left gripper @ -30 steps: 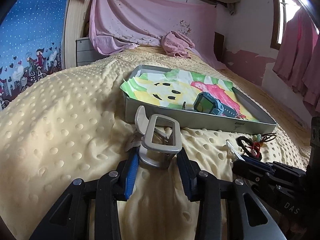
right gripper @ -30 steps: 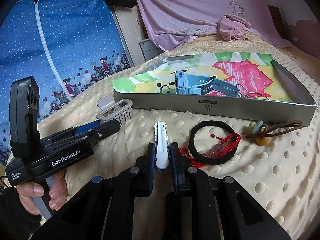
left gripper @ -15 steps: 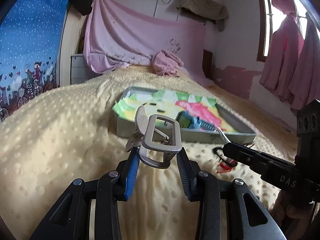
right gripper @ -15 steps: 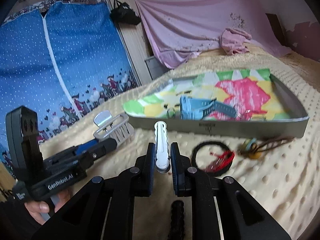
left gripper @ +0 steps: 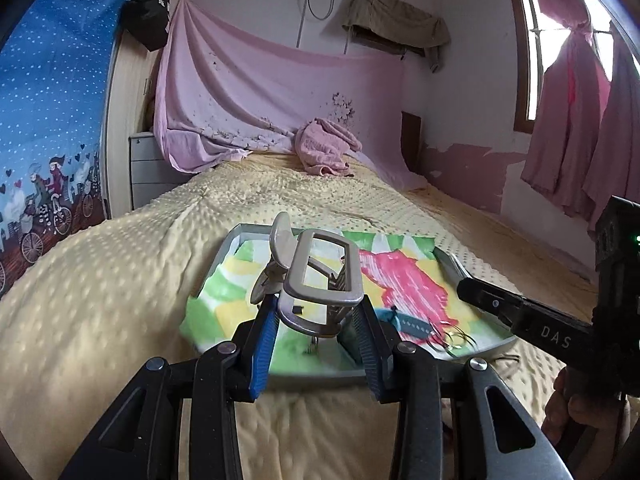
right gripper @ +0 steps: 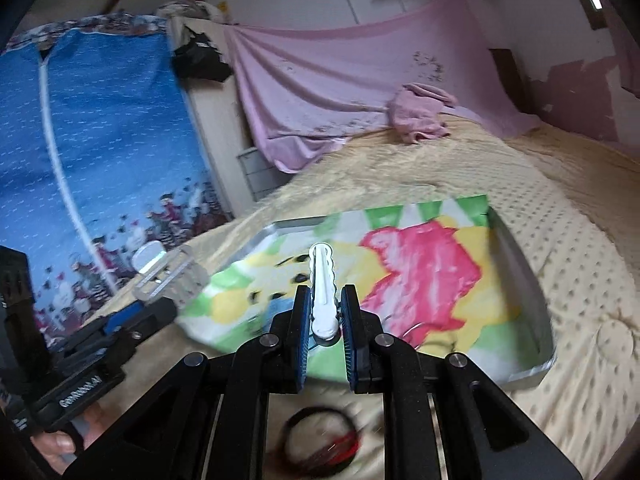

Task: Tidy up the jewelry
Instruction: 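Release the claw clip and white clip into the tray with both tools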

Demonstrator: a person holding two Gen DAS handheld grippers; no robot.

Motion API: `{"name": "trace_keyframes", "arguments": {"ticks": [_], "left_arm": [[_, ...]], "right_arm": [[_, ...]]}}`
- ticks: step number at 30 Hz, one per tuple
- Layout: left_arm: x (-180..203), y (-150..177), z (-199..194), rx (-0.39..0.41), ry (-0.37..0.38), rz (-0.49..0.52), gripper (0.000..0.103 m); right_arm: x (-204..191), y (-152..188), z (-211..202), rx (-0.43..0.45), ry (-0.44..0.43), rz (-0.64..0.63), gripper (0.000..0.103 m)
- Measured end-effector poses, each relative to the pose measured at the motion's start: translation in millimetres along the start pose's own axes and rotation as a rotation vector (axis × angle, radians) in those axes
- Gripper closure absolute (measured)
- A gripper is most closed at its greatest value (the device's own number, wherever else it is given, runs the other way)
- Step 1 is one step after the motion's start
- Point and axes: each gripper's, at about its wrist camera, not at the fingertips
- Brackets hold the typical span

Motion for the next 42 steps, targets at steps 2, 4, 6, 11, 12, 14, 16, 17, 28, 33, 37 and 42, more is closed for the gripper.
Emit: {"name": "trace_keyframes", "arguments": {"ticks": [2, 4, 6, 11, 12, 14, 16, 17, 28, 33, 37, 42], "left_arm": [[-2.3, -4.0, 12.1, -0.03, -0.016, 0.003, 0.067], [-5.4, -5.0, 22.2, -0.064, -0.021, -0.008, 0.067], [-8.6, -5.4, 30.9, -0.093, -0.027, -0.023, 0.067], [-14.7, -2.1, 44.9, -0.163, -0.03, -0.054, 0.067], [-16.9, -0.6, 46.8, -0.176, -0.032, -0.062, 0.067], [-18.7, 2.3, 48.9, -0.196, -0.033, -0.071, 0.066], [-19.8, 4.7, 50.5, -0.213, -0.024, -0.078, 0.066], [-19.1, 5.4, 50.8, -0.217, -0.025, -0.079, 0.066], [-17.6, 8.8, 28.4, -0.156, -0.018, -0.109, 0.034], [-9.8, 10.1, -1.7, -0.06, -0.005, -0.101, 0.017], [-0.1, 13.3, -29.4, 0.028, -0.009, -0.08, 0.0], [14.1, 22.0, -56.5, 0.091, -0.009, -0.056, 0.0]], "right_arm": [[4.1, -6.0, 15.1, -0.025, 0.026, 0.003, 0.089], [4.6, -7.1, 26.6, -0.047, 0.047, -0.007, 0.089], [4.1, -7.3, 37.5, -0.074, 0.065, -0.017, 0.089], [1.4, -0.1, 58.3, -0.146, 0.083, -0.03, 0.089], [1.6, 2.0, 60.5, -0.155, 0.084, -0.032, 0.089], [0.5, 5.1, 66.6, -0.179, 0.087, -0.033, 0.089], [0.9, 8.7, 68.9, -0.187, 0.089, -0.035, 0.089], [0.4, 8.9, 69.7, -0.19, 0.088, -0.035, 0.089], [6.0, 12.8, 48.7, -0.152, 0.089, -0.024, 0.063], [10.4, 11.2, 6.5, -0.03, 0.086, -0.027, 0.046], [14.8, 13.4, -32.0, 0.078, 0.121, -0.036, 0.014], [17.4, 20.4, -75.2, 0.156, 0.171, -0.091, 0.01]]}}
Point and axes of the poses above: each gripper's, at about its wrist camera, not at the fingertips, and z roughly the way its jaws point, x to its right, y to its underside, and after that the axes turned 5 degrees about y, right-handed
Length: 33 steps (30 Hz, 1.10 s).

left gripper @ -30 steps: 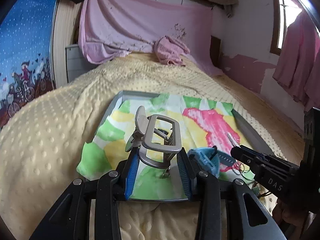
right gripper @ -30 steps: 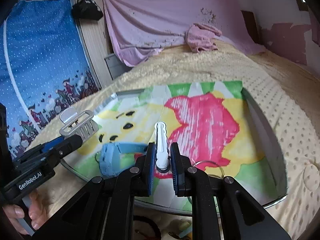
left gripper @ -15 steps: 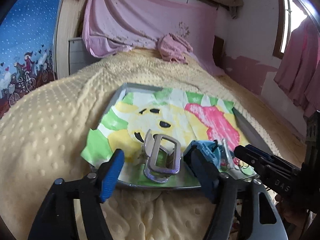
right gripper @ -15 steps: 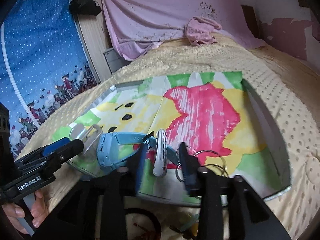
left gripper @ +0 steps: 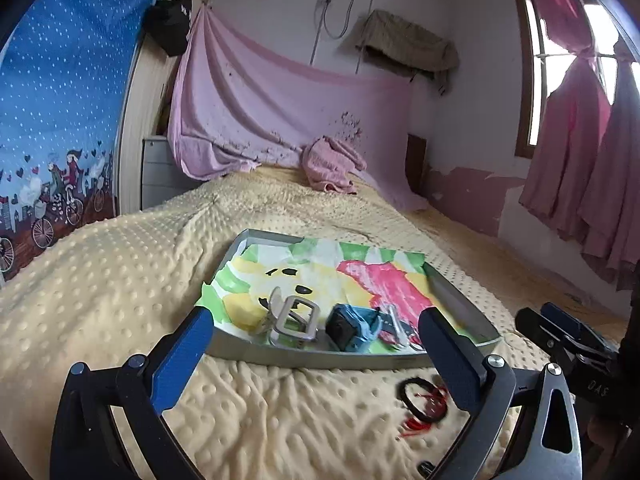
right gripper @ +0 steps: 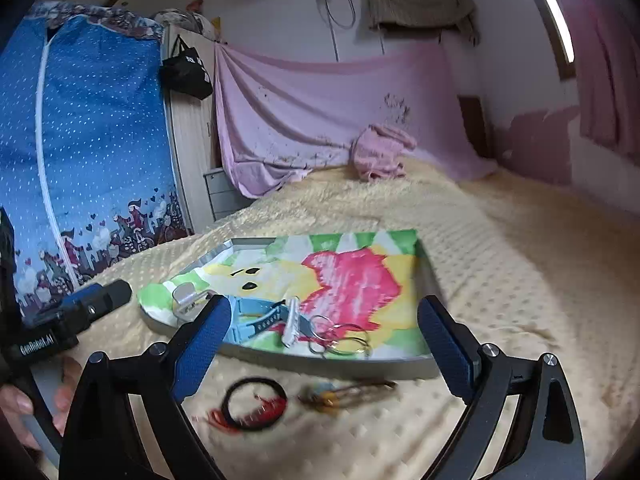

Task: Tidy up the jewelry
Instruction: 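Release the claw clip and white clip into the tray with both tools, then lower the left tool onto the black beaded bracelet and close on it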

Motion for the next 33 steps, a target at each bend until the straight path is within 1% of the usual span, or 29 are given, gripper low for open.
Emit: {"name": "trace_keyframes", "arguments": {"ticks": [3, 11, 15, 20, 25, 31, 33], "left_arm": [[8.8, 7.3, -12.7, 0.018, -0.001, 0.02, 0.0], [31.3, 34.9, -35.8, -0.015, 0.024, 0.089, 0.0], [39.2, 47.4, -51.4, 0.006, 0.034, 0.112, 0.0], [52.1, 55.1, -61.4, 0.018, 0.041, 0.163, 0.0], [62.3, 60.4, -61.7, -0.003, 0.061, 0.198, 0.0], [66.3, 63.6, -54.6, -0.063, 0.118, 0.196, 0.0], [66.7, 65.4, -47.8, -0.106, 0.144, 0.19, 0.0]], "right_arm": [[5.2, 2.4, -24.8, 0.024, 0.014, -0.027, 0.006], [17.3, 17.1, -72.9, 0.033, 0.023, -0.119, 0.005], [27.5, 25.2, -90.3, 0.044, 0.032, -0.142, 0.005], [38.0, 28.6, -96.9, 0.039, 0.037, -0.141, 0.005], [40.3, 30.5, -98.7, 0.04, 0.033, -0.136, 0.005], [46.6, 32.0, -93.9, 0.021, 0.022, -0.126, 0.005], [48.5, 31.7, -90.8, 0.012, 0.009, -0.12, 0.005]]}}
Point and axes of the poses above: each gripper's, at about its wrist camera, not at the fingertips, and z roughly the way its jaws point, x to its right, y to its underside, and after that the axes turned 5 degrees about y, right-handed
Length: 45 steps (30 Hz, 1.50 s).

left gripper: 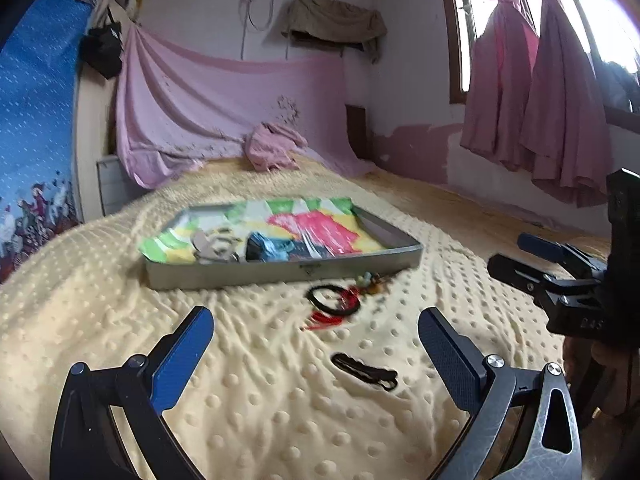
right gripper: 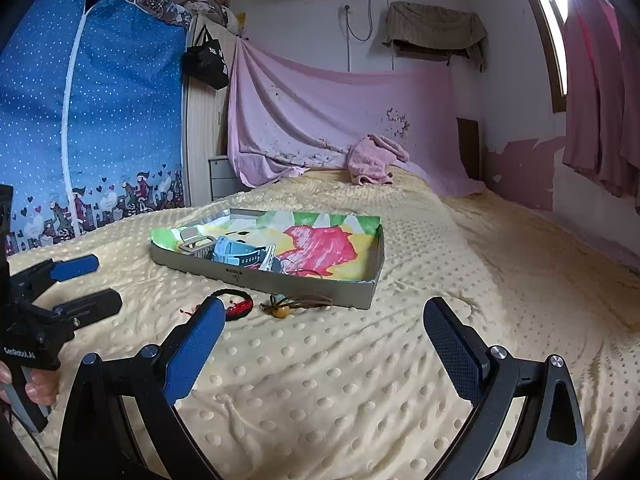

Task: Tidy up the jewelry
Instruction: 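Lower the left tool onto the black beaded bracelet and close on it, then lift the beaded bracelet with the left tool while the right tool reaches the brown cord trinket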

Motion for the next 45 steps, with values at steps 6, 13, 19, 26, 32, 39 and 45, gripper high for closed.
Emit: {"name": "trace_keyframes", "arguments": {"ticks": [6, 13, 19, 26, 32, 39, 45], "left_arm": [[-1.8, 5.5, 23.5, -0.123, 0.112, -0.026, 0.004], [-0.4, 14.5, 46.3, -0.242, 0.169, -0.04, 0.028], [4.7, 21.4, 66.0, -0.349, 0.164, -0.032, 0.051], [-4.0, 20.0, 72.3, -0.356, 0.15, -0.091, 0.064], [-16.2, 17.4, 81.7, -0.367, 0.096, -0.141, 0.088], [-23.6, 13.6, 84.2, -0.337, 0.076, -0.162, 0.088], [-32.9, 12.0, 87.5, -0.315, 0.078, -0.196, 0.088]], "right_arm": [[5.2, 5.3, 18.1, -0.064, -0.054, 0.03, 0.005], [6.4, 17.0, 43.9, -0.163, -0.11, 0.061, 0.014], [-2.6, 26.3, 62.6, -0.238, -0.141, 0.039, 0.022], [-2.6, 32.1, 75.0, -0.277, -0.146, 0.056, 0.023], [-10.0, 31.6, 87.3, -0.291, -0.162, 0.054, 0.024], [-21.6, 29.4, 110.8, -0.314, -0.184, 0.066, 0.037], [-33.9, 25.6, 133.0, -0.319, -0.18, 0.093, 0.047]]}}
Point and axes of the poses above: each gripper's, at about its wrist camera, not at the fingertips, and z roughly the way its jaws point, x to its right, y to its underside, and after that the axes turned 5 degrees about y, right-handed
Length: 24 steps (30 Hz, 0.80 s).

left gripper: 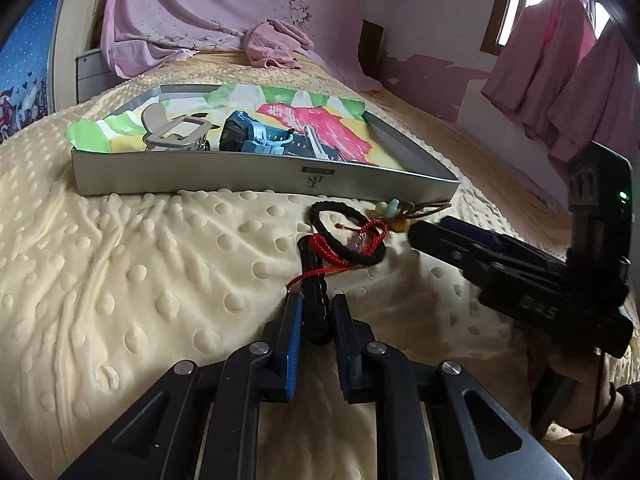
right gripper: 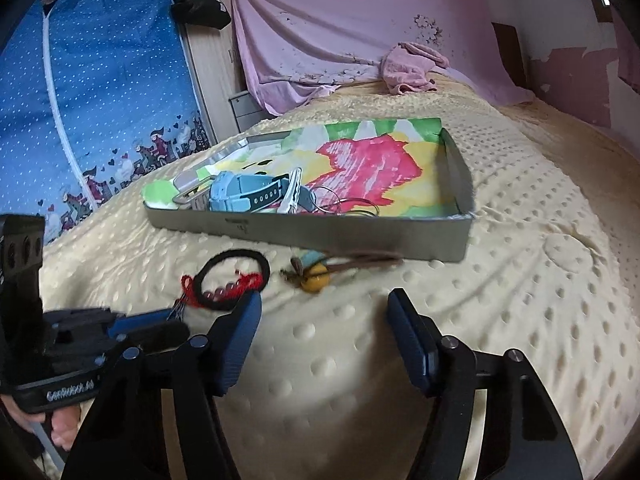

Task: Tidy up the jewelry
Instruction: 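Lift the beaded bracelet with the left tool while the right tool reaches the brown cord trinket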

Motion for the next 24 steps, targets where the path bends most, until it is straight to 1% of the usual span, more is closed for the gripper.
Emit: {"name": "trace_keyframes", "arguments": {"ticks": [1, 4, 13, 19, 24], "left_arm": [[-0.6, -0.5, 0.9, 0.002, 0.0, -0.001, 0.088], [-2.7, -3.1, 3.6, 0.006, 0.006, -0.006, 0.088], [-5.2, -4.1, 5.3, 0.012, 0.023, -0.014, 0.088], [-2.2, -2.8, -0.4, -0.004, 0.035, -0.002, 0.089], [2.9, 4.6, -8.4, -0.05, 0.038, 0.019, 0.089]], "right_arm": [[-2.7, -2.1, 5.1, -0.004, 0.003, 0.0, 0.051], [-8.2, -4.4, 14.6, -0.01, 0.004, 0.001, 0.053], [-11.6, -8.1, 34.2, -0.053, -0.012, 0.004, 0.079], [-13.6, -6.1, 30.8, -0.041, -0.024, -0.004, 0.081], [-17.7, -1.3, 14.6, -0.028, -0.031, -0.034, 0.081]]}}
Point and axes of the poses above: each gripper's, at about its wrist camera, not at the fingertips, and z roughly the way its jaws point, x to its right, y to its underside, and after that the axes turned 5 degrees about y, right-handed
